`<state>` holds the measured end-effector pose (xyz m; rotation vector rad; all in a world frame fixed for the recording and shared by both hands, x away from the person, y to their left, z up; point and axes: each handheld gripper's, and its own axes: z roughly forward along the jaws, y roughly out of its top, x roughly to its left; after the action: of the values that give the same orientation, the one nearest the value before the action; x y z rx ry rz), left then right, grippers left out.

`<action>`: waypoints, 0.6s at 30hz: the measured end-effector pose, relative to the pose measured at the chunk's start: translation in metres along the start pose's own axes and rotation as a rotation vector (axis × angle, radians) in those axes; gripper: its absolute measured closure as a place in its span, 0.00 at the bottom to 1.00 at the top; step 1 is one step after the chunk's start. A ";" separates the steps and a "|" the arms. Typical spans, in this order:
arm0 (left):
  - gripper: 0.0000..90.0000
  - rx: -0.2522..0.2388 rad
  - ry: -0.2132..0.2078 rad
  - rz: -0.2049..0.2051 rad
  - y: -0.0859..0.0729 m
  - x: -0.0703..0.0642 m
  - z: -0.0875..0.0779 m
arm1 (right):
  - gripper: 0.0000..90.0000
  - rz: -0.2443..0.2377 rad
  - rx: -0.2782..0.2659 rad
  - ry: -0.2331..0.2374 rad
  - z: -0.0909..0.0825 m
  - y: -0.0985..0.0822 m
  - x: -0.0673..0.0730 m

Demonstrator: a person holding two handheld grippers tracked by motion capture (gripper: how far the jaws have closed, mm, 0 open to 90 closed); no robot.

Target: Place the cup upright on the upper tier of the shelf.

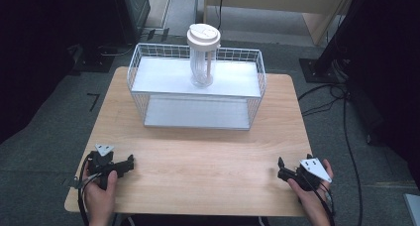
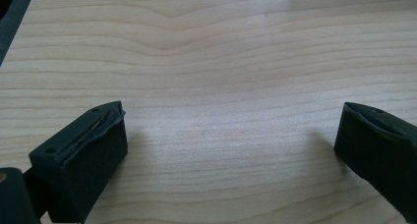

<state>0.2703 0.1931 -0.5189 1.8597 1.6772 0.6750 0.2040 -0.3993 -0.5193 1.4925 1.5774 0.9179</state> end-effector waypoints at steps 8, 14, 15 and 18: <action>0.00 0.000 0.000 0.000 0.000 0.000 0.000 | 0.00 0.056 0.176 0.058 -0.003 -0.005 -0.016; 0.00 0.000 0.000 0.001 0.000 0.000 0.000 | 0.02 0.040 0.308 0.092 -0.004 -0.011 -0.021; 0.00 0.000 0.000 0.001 0.000 0.000 0.000 | 0.02 0.028 0.309 0.098 -0.005 -0.012 -0.022; 0.00 0.000 0.000 0.001 0.000 0.000 0.000 | 0.02 0.021 0.310 0.109 -0.008 -0.013 -0.023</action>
<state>0.2702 0.1931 -0.5189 1.8603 1.6766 0.6748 0.1919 -0.4228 -0.5263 1.6968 1.8528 0.8042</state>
